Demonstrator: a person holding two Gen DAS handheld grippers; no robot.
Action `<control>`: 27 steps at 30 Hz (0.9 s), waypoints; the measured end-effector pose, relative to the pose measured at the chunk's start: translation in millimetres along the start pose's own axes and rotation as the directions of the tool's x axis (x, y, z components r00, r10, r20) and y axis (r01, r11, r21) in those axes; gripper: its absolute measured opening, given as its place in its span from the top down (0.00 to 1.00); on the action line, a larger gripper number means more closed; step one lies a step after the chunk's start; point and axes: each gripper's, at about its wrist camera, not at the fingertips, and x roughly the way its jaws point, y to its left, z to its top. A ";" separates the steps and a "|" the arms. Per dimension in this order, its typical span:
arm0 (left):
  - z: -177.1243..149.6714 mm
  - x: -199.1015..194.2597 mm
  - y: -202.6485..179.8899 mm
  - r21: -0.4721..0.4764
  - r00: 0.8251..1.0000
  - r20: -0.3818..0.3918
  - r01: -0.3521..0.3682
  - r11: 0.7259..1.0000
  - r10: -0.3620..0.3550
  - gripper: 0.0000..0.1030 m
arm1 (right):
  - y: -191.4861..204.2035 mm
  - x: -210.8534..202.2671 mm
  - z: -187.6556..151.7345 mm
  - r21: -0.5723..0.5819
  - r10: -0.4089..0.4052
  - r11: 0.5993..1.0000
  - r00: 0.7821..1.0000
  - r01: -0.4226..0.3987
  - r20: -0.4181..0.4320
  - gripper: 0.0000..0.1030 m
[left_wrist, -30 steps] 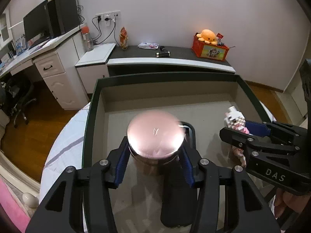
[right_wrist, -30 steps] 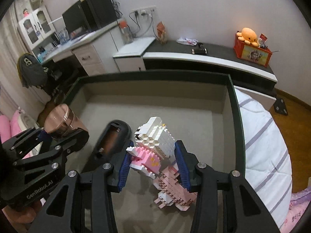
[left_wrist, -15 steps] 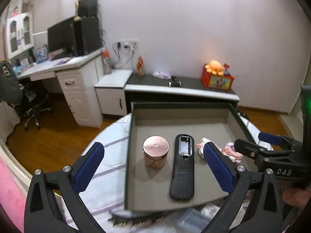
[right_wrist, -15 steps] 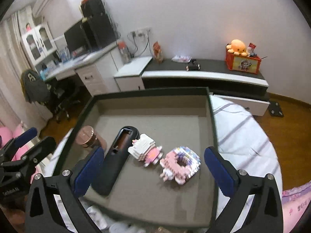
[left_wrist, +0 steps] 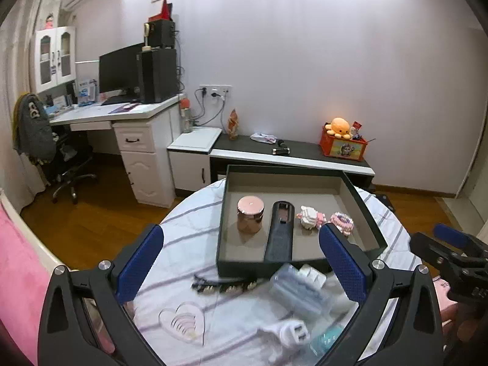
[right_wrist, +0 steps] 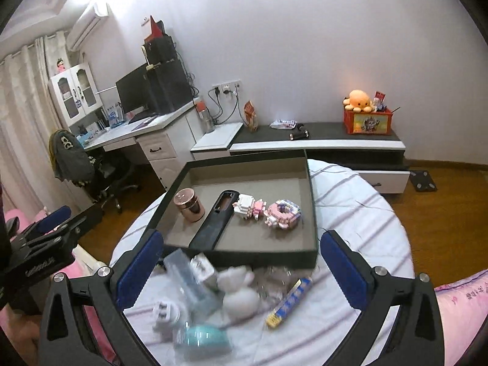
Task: Organize rigid objects
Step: 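Lift both open tools away from the black box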
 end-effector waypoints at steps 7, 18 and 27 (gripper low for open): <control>-30.5 -44.0 2.6 -0.017 0.999 0.029 -0.042 0.999 0.043 0.00 | -1.8 -52.2 -39.6 0.014 -0.086 0.996 0.993 0.086 0.084 0.00; -77.4 -68.9 3.8 -0.026 0.999 -0.010 -0.049 0.998 0.049 0.00 | 9.0 -76.3 -83.8 -0.027 -0.148 0.988 0.985 0.151 0.094 0.00; -87.0 -75.4 1.6 -0.025 0.999 -0.021 -0.040 0.999 0.039 0.00 | 12.8 -86.4 -87.9 -0.032 -0.144 0.989 0.984 0.148 0.103 0.00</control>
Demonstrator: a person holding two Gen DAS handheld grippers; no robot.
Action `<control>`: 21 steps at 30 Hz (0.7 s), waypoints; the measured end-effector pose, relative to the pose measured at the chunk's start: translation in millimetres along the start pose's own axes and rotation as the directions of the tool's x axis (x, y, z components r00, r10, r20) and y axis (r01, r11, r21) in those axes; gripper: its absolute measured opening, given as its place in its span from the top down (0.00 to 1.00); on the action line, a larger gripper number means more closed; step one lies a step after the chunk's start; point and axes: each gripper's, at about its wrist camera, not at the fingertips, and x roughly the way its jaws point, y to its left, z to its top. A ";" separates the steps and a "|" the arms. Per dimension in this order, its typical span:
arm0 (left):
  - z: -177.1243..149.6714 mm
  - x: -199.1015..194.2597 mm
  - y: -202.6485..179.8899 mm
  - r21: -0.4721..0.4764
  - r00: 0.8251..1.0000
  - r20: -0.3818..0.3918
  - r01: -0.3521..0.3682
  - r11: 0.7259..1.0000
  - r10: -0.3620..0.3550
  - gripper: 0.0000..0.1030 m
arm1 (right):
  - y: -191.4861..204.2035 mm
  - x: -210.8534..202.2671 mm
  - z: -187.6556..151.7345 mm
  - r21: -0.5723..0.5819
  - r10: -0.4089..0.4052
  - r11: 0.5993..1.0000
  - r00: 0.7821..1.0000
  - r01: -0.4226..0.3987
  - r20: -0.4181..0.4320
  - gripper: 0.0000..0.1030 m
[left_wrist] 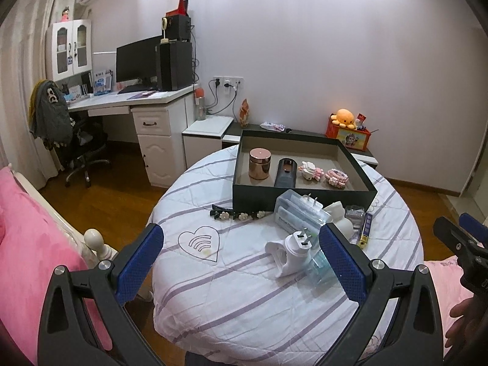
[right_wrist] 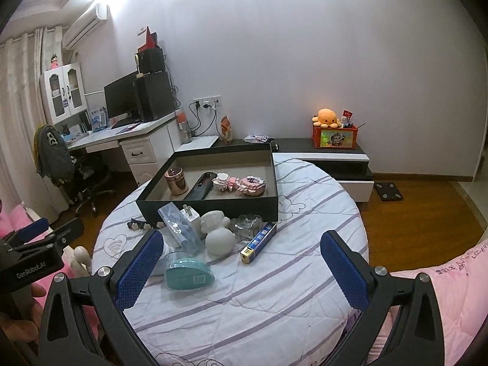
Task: Organize rigid objects
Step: 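Lift both open tools away from the black box, then move the left tool to the white plug adapter while the right tool approaches the teal case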
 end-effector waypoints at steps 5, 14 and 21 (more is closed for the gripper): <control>-2.3 0.4 -0.6 0.006 1.000 -0.006 0.004 1.000 -0.004 0.00 | 0.9 0.4 -1.6 0.000 0.000 1.000 1.000 0.000 -0.011 0.00; -13.7 20.1 -1.4 0.006 0.998 -0.057 0.021 1.000 -0.021 0.00 | 7.8 28.4 -15.5 -0.014 0.058 0.998 0.991 -0.060 -0.121 0.00; -23.8 44.4 0.8 0.010 0.995 -0.103 0.014 1.000 -0.013 0.00 | 19.3 70.4 -40.0 -0.009 0.110 0.993 0.963 -0.116 -0.244 0.00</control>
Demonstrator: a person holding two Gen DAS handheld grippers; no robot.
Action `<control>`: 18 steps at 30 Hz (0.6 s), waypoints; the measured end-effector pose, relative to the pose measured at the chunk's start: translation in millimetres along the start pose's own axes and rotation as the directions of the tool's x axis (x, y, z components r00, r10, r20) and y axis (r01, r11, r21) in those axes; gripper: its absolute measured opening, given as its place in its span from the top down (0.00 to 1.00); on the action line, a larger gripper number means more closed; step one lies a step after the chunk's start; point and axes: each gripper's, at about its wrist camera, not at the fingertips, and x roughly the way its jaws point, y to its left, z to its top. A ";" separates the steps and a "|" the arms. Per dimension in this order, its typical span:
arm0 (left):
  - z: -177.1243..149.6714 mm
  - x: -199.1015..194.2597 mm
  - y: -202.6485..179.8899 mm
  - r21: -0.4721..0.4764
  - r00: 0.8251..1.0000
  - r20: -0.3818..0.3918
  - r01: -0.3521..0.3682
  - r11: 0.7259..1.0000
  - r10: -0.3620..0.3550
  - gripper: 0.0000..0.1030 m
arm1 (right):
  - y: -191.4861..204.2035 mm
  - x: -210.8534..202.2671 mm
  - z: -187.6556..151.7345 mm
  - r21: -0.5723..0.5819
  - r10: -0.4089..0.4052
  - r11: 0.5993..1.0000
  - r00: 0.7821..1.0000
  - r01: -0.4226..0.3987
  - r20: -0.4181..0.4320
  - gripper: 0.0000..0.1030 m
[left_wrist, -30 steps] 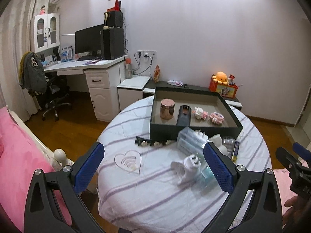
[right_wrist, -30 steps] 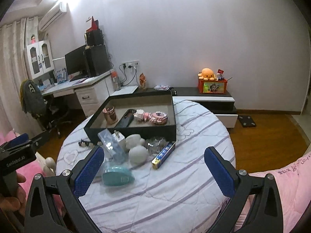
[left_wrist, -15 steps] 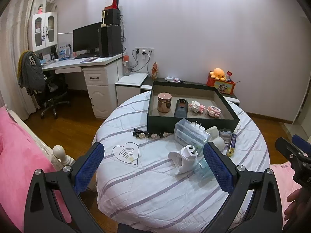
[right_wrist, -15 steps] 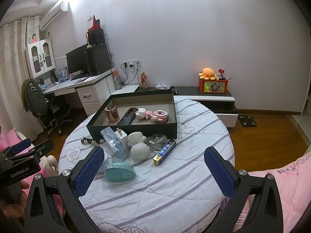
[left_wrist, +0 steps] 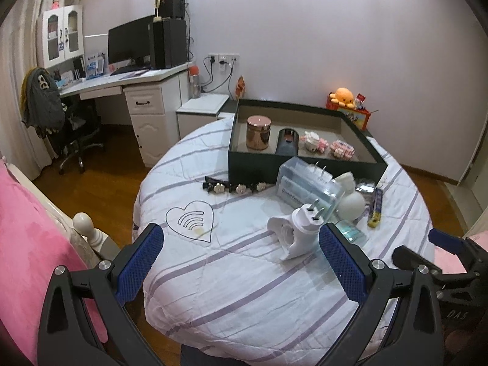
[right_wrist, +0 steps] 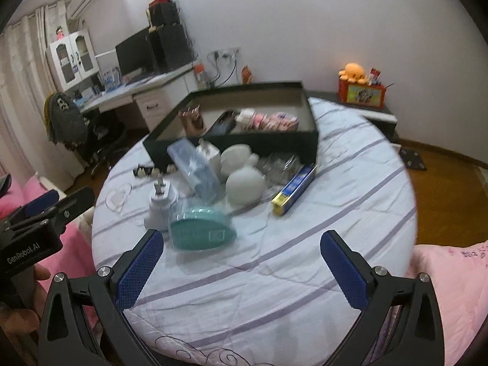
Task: Organize rigid objects
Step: 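Move the left tool to the white plug adapter while the right tool approaches the teal case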
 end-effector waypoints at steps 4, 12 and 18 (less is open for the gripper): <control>-5.5 17.5 -2.4 0.024 1.000 -0.028 -0.011 1.000 0.011 0.00 | 3.7 20.1 -0.5 0.002 0.026 1.000 0.999 -0.026 -0.032 0.00; -9.6 37.7 3.2 0.044 0.998 -0.055 -0.035 0.998 0.037 0.00 | 3.3 59.4 0.1 0.065 0.137 0.989 0.985 -0.131 -0.102 0.00; -9.8 50.2 7.6 0.035 0.997 -0.079 -0.022 0.999 0.025 0.00 | 3.1 81.9 -3.4 0.069 0.180 0.982 0.977 -0.173 -0.111 0.18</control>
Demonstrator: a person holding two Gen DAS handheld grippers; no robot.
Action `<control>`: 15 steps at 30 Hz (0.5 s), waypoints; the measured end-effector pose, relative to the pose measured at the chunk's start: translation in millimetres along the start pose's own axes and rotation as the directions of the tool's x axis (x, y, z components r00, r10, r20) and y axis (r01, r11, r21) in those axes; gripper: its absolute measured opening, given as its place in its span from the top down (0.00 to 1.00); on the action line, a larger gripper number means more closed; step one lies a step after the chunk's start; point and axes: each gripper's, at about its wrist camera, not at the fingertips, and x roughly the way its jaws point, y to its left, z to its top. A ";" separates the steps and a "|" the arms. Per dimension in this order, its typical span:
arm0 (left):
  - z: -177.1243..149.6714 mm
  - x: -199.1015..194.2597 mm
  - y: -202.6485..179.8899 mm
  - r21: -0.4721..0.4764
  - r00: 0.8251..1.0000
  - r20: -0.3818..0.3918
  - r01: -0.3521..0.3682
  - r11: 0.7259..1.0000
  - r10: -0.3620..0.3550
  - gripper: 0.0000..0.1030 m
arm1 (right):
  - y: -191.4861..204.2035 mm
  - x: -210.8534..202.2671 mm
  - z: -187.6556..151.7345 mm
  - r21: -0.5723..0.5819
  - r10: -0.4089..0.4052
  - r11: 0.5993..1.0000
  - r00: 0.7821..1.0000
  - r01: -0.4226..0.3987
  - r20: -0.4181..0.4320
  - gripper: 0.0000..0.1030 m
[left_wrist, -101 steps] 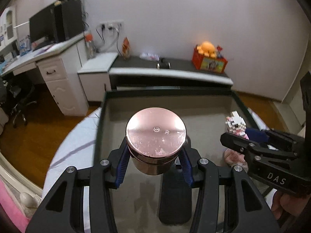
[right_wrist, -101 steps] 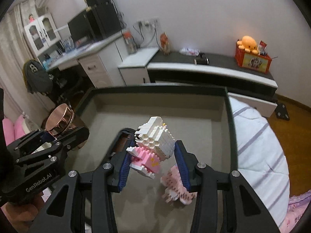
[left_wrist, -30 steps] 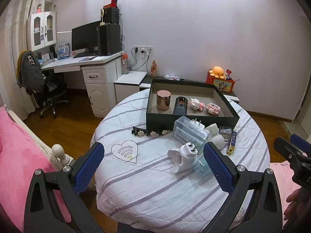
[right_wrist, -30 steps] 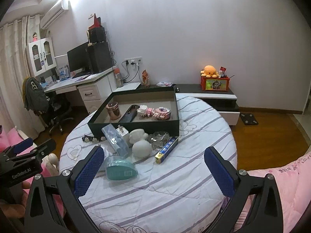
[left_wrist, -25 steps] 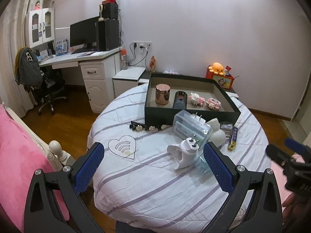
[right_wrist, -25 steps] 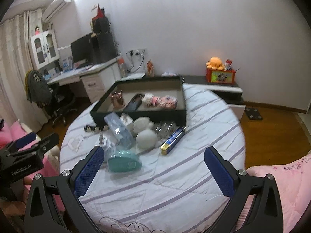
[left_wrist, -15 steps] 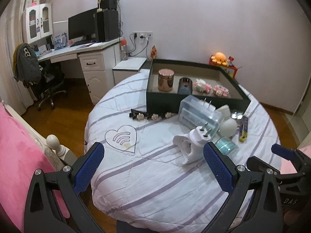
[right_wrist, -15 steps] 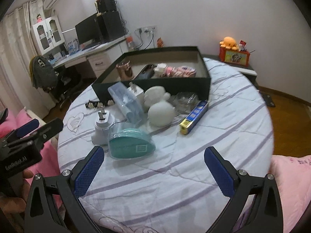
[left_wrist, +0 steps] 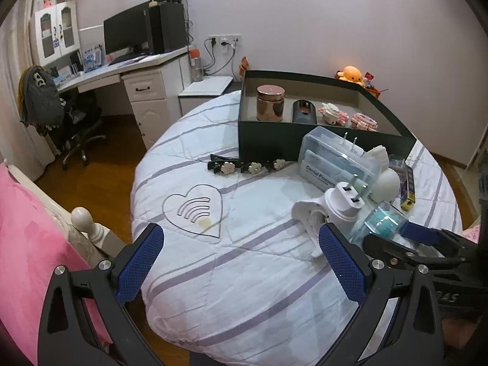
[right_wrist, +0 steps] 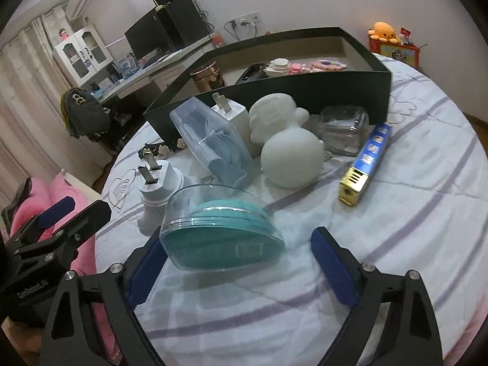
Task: Organize rigid objects
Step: 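Move the left tool to the white plug adapter while the right tool approaches the teal case, then close the right tool on the teal round case while the left tool grasps the white plug adapter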
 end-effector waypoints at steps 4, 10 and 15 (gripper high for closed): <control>0.5 4.0 -6.9 0.017 1.000 -0.004 0.016 1.000 -0.016 0.00 | 1.8 0.2 0.2 -0.031 0.018 0.999 1.000 -0.018 0.006 0.30; -0.7 9.7 -19.6 0.024 0.998 -0.017 0.059 0.998 -0.059 0.00 | -13.0 -16.5 0.4 -0.034 -0.059 0.998 0.998 0.060 0.028 0.30; -0.9 20.4 -35.2 0.030 0.995 -0.039 0.097 0.995 -0.096 0.00 | -32.1 -24.4 1.3 -0.010 -0.102 0.995 0.994 0.102 0.032 0.30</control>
